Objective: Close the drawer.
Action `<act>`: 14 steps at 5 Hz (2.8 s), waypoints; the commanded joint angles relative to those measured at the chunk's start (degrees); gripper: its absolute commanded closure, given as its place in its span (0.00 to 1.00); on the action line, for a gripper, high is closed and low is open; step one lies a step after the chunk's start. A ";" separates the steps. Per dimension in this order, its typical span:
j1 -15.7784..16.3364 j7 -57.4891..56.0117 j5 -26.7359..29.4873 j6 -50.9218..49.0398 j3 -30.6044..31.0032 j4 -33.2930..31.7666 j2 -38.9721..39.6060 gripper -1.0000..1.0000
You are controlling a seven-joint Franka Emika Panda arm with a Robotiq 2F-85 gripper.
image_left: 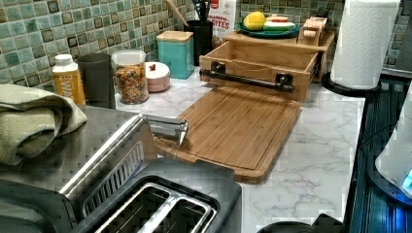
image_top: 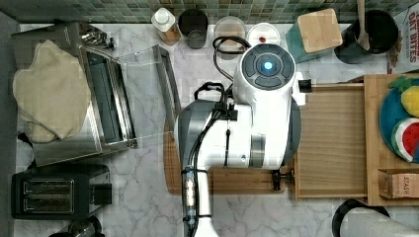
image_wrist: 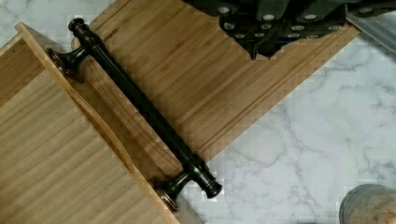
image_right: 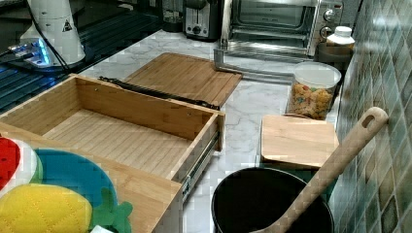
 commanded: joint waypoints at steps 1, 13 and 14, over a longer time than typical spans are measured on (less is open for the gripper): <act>-0.34 0.00 -0.51 0.00 -0.13 -0.01 0.42 1.00; 0.68 -33.75 -11.41 31.83 -7.34 -23.89 3.62 1.00; 0.35 -35.35 -8.73 33.47 -7.81 -24.58 5.03 1.00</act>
